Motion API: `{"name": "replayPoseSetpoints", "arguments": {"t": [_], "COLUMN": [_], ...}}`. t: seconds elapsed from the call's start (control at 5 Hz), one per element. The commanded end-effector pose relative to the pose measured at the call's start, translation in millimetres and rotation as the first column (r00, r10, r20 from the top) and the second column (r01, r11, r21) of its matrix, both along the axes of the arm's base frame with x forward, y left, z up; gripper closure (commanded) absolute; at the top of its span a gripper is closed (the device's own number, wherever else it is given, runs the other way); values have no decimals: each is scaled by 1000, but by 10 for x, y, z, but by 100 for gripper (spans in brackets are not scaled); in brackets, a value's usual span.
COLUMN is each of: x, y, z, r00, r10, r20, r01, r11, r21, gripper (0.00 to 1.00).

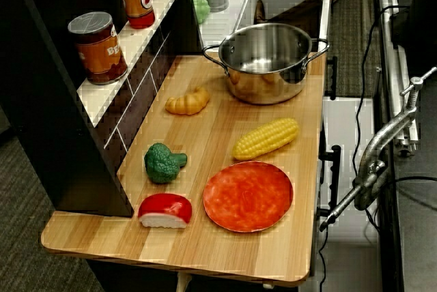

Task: Lift pot

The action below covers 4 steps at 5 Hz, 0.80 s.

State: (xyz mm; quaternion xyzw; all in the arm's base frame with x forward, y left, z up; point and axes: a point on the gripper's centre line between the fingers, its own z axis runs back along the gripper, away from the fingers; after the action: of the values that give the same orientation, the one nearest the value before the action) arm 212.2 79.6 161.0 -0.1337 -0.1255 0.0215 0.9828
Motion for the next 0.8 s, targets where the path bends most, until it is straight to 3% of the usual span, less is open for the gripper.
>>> {"name": "replayPoseSetpoints", "arguments": {"t": [0.0, 0.2, 0.4, 0.6], "x": [0, 15, 68, 109], "y": [0, 16, 42, 90], "z": [0, 10, -60, -125], "r00": [1000, 997, 997, 997], "r10": [0, -58, -75, -75], "r20": [0, 51, 33, 15], "r01": [0, 56, 74, 75], "r11": [1000, 998, 997, 997], "r21": [0, 26, 38, 22], "gripper": [0, 0, 0, 0]}}
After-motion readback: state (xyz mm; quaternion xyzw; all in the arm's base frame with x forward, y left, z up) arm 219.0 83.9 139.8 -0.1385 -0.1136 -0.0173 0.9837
